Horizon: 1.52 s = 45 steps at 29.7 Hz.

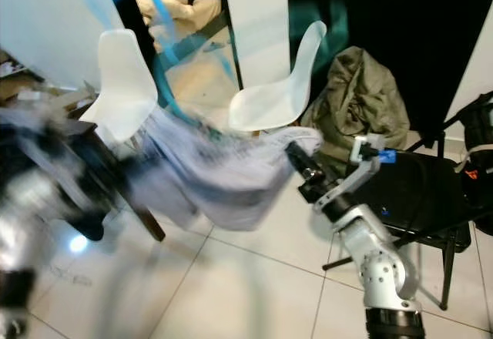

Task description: Hang hanger

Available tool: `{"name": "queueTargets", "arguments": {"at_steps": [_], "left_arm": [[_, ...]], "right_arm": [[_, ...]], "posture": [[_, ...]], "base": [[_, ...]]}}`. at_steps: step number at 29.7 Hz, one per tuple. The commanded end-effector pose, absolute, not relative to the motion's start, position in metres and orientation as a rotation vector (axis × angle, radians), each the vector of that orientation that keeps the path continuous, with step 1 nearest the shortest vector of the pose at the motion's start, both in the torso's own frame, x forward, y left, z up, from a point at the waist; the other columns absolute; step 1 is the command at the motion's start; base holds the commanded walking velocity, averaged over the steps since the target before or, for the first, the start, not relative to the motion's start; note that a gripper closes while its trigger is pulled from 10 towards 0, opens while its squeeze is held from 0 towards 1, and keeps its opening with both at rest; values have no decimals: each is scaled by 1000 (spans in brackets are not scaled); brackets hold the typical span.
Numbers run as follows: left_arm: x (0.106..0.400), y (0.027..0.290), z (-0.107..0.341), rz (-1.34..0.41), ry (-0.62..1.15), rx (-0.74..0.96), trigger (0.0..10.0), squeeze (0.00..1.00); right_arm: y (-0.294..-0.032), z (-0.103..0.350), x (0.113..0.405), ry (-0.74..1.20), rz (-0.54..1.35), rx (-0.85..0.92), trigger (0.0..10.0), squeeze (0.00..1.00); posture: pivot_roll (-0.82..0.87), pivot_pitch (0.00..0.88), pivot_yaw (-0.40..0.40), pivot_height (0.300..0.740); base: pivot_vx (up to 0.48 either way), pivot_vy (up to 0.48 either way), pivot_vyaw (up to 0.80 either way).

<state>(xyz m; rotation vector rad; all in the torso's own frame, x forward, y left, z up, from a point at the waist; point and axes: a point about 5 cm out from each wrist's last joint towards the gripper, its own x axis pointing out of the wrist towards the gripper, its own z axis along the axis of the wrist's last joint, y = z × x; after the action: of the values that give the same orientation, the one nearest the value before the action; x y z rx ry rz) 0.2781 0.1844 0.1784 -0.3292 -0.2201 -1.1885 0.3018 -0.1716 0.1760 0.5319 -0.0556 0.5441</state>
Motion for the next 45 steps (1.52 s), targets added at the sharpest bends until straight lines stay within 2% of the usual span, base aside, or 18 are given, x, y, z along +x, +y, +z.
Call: {"name": "queueTargets", "arguments": {"at_steps": [1, 3, 6, 8, 14, 17, 20, 22, 26, 33, 45], "left_arm": [[276, 191, 190, -1136, -288, -323, 0, 0], [275, 197, 186, -1094, -285, -337, 0, 0], [275, 200, 185, -1085, -277, -330, 0, 0], [273, 212, 185, -1057, -260, -297, 0, 0], [269, 213, 186, -1035, -255, -292, 0, 0], [264, 223, 190, -1049, -227, -244, 0, 0], [248, 251, 192, -1171, -64, -160, 0, 0], [248, 251, 192, -1171, -64, -160, 0, 0], [243, 262, 192, -1183, -21, -155, 0, 0], [244, 269, 196, -1182, -9, -154, 0, 0], [244, 265, 201, -1222, -26, -158, 0, 0]], "right_arm": [[-167, 172, 305, -33, 550, 461, 0, 0], [-168, 166, 307, 0, 540, 351, 0, 0], [-168, 163, 308, 9, 539, 306, 0, 0], [-170, 157, 309, 20, 539, 210, 0, 0], [-171, 155, 310, 17, 537, 177, 0, 0], [-177, 156, 309, -1, 522, 168, 0, 0], [-194, 167, 303, -104, 526, 191, 0, 0], [-194, 167, 303, -104, 526, 191, 0, 0], [-197, 183, 289, -226, 664, 351, 0, 0], [-204, 200, 265, -361, 862, 463, 0, 0], [-201, 197, 255, -340, 923, 434, 0, 0]], "posture": [[20, 51, 55, 740], [22, 51, 52, 740], [20, 54, 52, 740], [10, 55, 54, 740], [10, 55, 54, 740], [-8, 52, 56, 740], [-16, 52, 57, 740], [-16, 52, 57, 740], [-9, 43, 59, 740], [-16, 35, 63, 740], [-18, 40, 70, 740]], "base": [[0, 0, 0], [0, 0, 0], [0, 0, 0], [0, 0, 0], [0, 0, 0], [0, 0, 0], [0, 0, 0], [0, 0, 0], [0, 0, 0], [0, 0, 0], [0, 0, 0]]}}
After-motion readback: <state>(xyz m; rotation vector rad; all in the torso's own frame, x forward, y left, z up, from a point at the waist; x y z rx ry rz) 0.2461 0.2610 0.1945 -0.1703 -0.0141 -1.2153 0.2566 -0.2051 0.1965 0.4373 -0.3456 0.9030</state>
